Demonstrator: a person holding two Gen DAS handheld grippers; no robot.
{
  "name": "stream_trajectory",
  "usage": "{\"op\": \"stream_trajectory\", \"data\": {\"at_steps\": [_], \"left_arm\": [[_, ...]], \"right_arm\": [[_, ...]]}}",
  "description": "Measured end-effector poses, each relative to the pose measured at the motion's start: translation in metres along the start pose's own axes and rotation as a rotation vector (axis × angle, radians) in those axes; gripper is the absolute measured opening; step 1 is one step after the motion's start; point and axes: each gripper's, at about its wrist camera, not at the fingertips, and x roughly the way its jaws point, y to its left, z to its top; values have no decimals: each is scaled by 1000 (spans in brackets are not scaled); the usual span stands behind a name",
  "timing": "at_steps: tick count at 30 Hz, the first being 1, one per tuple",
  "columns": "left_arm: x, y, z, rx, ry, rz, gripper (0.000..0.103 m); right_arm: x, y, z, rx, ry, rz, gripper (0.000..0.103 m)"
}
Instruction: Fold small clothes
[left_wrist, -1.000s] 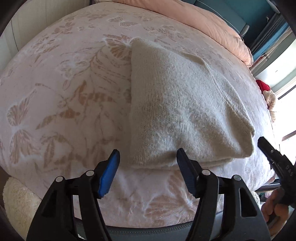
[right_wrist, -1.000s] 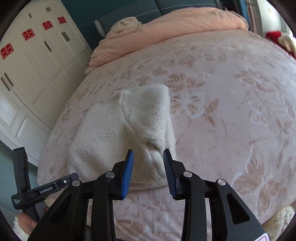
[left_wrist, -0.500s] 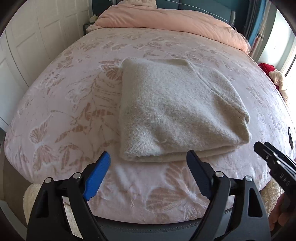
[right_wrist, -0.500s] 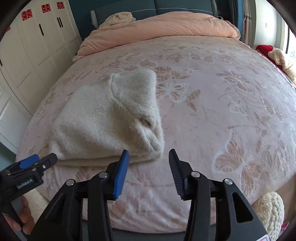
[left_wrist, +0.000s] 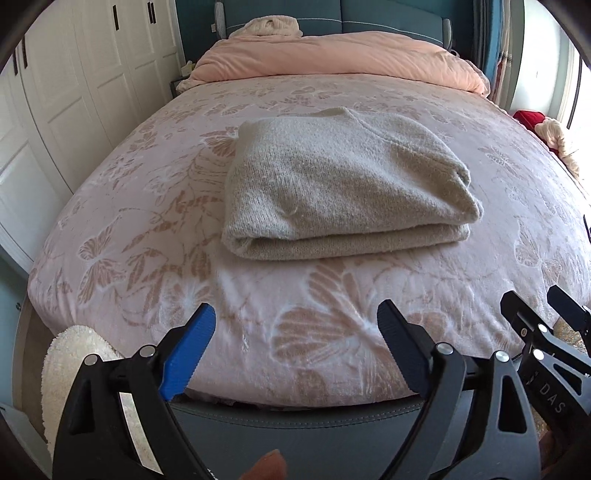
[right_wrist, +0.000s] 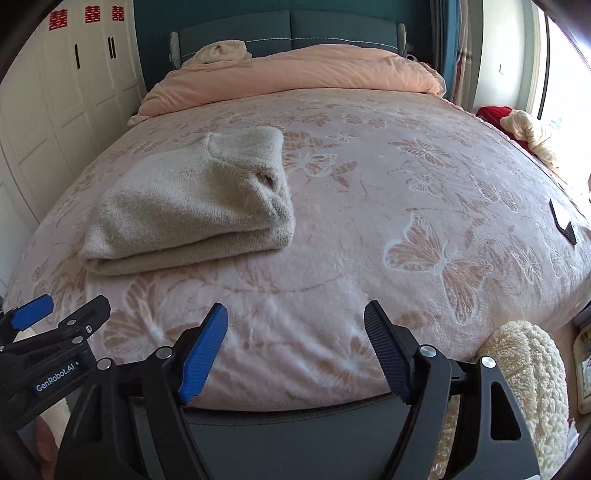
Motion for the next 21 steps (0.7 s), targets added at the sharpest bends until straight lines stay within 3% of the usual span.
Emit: {"op": "stream_trajectory", "data": {"at_steps": [6, 21], "left_arm": [[-3, -5, -15, 30, -23, 26, 87], [-5, -7, -19, 22, -50, 56, 87]], "right_arm": [[-2, 5, -12, -5, 5, 12, 79], [-13, 23, -19, -43, -34, 6, 81]]}}
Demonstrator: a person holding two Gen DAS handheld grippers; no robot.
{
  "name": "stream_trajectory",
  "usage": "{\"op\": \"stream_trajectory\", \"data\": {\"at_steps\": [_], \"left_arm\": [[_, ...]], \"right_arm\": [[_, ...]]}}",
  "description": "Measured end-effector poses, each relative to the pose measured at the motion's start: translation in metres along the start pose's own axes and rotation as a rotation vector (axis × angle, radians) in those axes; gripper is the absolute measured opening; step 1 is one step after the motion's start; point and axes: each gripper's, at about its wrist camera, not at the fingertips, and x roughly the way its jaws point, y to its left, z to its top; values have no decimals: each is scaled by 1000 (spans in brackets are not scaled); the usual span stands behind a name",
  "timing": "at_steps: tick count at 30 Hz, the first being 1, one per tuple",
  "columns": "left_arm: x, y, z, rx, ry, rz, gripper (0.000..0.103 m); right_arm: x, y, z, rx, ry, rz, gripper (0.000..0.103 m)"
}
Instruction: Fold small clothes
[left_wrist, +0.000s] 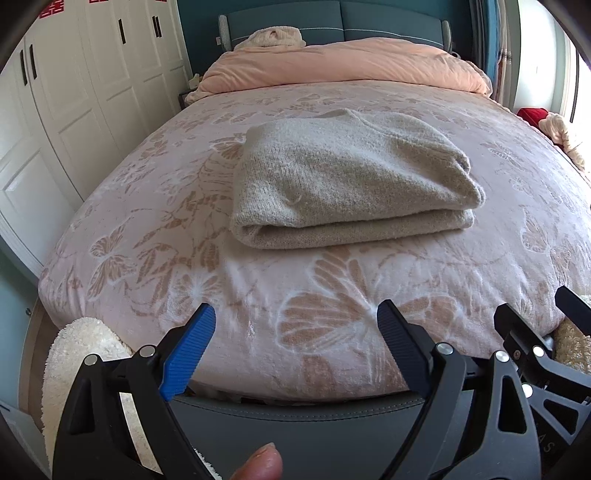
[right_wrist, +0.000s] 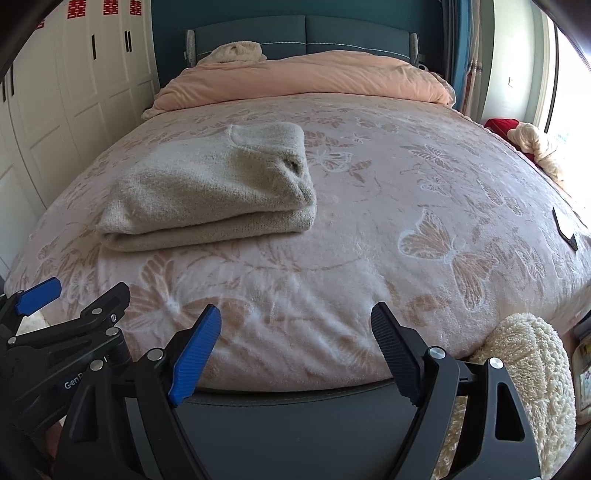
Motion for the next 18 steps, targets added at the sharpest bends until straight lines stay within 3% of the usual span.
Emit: {"op": "stream_trajectory", "data": {"at_steps": [18], "left_arm": [[-3, -2, -2, 5, -11, 5, 87]], "right_arm": [[-1, -2, 0, 33, -3, 5, 81]]}}
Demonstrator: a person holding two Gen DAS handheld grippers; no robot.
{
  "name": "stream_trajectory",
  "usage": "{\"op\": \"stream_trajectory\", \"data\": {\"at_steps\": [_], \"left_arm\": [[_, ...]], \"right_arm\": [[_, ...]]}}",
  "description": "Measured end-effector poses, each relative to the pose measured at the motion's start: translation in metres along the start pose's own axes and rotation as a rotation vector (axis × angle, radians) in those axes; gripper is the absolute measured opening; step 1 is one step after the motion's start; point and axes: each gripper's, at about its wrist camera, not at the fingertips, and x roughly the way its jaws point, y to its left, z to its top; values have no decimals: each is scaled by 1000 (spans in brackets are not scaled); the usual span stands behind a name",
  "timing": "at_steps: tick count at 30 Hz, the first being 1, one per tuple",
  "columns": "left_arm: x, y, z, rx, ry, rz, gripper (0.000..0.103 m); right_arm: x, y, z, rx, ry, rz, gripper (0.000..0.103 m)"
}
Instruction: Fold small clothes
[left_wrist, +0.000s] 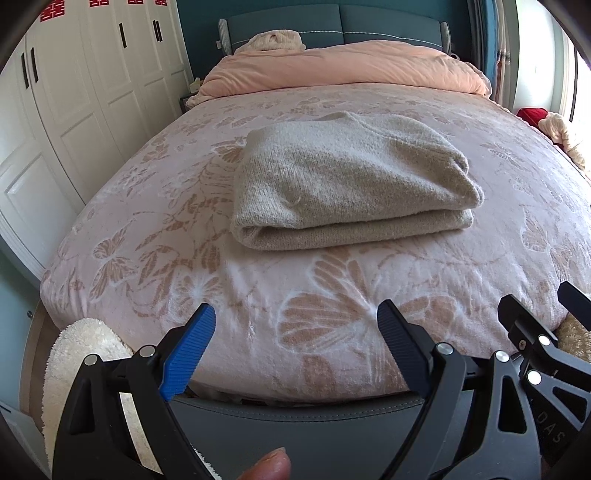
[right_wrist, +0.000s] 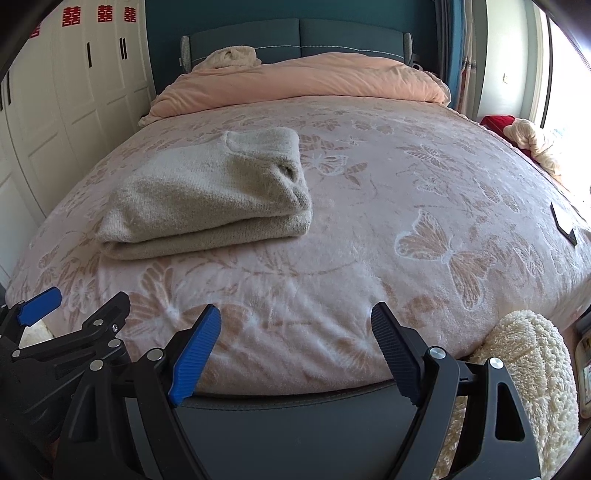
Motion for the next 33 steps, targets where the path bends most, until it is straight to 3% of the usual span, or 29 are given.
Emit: {"op": "stream_trajectory", "data": {"at_steps": [30, 33], "left_arm": [[-5, -1, 1, -21, -29, 7, 84], [-6, -2, 0, -19, -30, 0, 80]], "right_arm": [[-2, 8, -3, 13, 4, -6, 81], [-2, 10, -4, 9, 6, -9, 81]]}}
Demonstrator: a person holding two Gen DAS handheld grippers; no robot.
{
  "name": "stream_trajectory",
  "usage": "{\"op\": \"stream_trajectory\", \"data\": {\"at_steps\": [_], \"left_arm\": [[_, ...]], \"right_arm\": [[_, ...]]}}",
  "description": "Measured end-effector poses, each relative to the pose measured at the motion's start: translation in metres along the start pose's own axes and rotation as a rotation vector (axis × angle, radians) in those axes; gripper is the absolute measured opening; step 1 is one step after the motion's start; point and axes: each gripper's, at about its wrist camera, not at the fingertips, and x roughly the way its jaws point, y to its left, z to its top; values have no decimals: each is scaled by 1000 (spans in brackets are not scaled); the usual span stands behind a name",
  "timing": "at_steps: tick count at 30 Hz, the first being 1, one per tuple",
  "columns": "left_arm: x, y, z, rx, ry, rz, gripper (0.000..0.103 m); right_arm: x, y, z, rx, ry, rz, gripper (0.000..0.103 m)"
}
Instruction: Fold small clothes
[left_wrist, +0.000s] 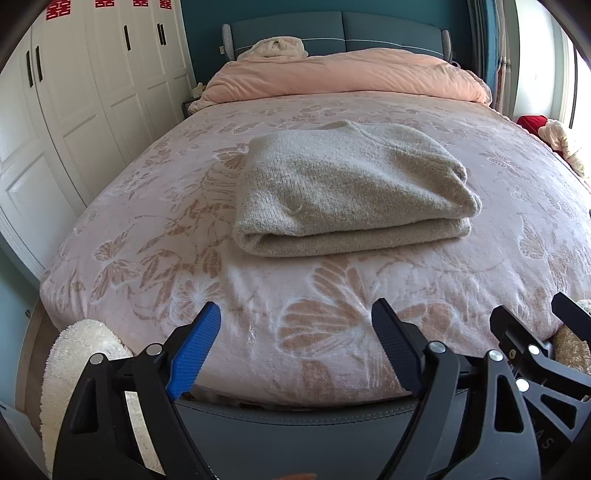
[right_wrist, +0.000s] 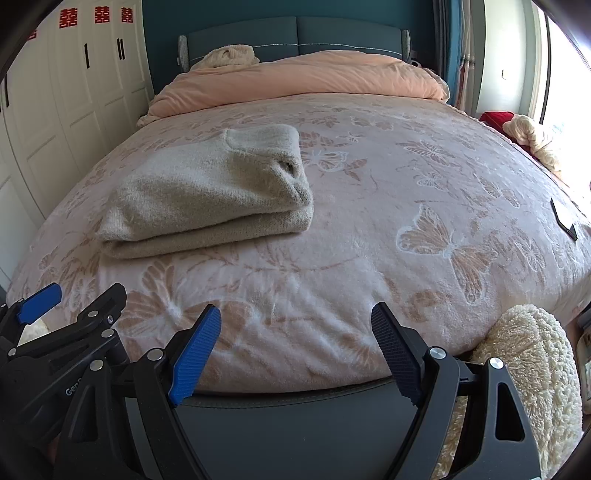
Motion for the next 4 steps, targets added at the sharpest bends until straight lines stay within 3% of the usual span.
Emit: {"op": "stream_trajectory", "data": {"at_steps": [4], "left_arm": [[-1, -1, 0, -3, 1, 0, 80]], "right_arm": [[-1, 3, -1, 1, -2, -3, 81]]}}
